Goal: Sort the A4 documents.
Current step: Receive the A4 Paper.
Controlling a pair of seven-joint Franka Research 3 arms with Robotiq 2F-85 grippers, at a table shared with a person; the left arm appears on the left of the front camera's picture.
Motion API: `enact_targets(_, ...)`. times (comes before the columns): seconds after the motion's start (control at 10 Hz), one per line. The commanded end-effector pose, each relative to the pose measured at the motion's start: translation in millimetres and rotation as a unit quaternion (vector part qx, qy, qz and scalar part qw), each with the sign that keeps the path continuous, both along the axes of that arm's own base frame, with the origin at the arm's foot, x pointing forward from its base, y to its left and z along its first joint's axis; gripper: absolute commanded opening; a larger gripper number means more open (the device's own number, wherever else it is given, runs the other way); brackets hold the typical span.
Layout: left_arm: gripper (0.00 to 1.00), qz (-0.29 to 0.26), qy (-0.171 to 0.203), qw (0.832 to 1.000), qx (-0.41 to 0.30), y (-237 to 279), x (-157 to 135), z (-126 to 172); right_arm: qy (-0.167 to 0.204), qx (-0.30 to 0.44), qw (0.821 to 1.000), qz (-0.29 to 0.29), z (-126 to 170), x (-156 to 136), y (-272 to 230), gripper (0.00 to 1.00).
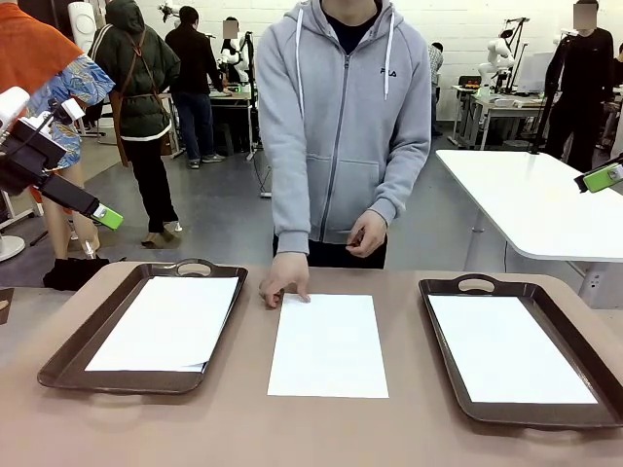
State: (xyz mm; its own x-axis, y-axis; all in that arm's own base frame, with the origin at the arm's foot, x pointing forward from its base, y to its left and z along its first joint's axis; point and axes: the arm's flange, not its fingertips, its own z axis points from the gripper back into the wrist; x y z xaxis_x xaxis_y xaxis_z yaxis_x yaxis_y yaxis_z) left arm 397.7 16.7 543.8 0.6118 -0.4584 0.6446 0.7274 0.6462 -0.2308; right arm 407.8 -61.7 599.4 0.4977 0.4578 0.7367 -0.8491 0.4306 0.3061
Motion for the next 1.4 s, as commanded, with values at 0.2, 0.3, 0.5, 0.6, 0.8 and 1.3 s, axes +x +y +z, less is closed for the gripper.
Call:
enact_targets(0.2, 1.00, -0.005, -0.004, 1.000, -0.008, 1.7, -0.3, 0.0, -0.001, 0.003, 1.000, 0.003, 1.3, -1.3, 0.4, 1.00)
enact_targets(0.3, 1.00, -0.005, -0.004, 1.000, -0.008, 1.7, -0.3, 0.0, -0.001, 0.003, 1.000, 0.003, 1.3, -1.3, 0.4, 1.00)
enact_targets(0.5, 1.00, -0.005, -0.004, 1.000, -0.008, 1.7, -0.3, 0.0, -0.001, 0.003, 1.000, 0.003, 1.3, -1.3, 0.4, 1.00)
enact_targets(0.6, 1.00, -0.005, -0.004, 1.000, -0.008, 1.7, -0.3, 0.0, -0.001, 0.003, 1.000, 0.003, 1.3, -1.3, 0.4, 1.00)
enact_targets(0.8, 1.00, -0.005, -0.004, 1.000, -0.008, 1.7, -0.3, 0.0, -0.001, 0.003, 1.000, 0.003, 1.3, -1.3, 0.4, 1.00)
enact_targets(1.3, 1.00, -0.005, -0.004, 1.000, -0.008, 1.7, -0.3, 0.0, -0.001, 0.003, 1.000, 0.003, 1.3, -1.3, 0.4, 1.00)
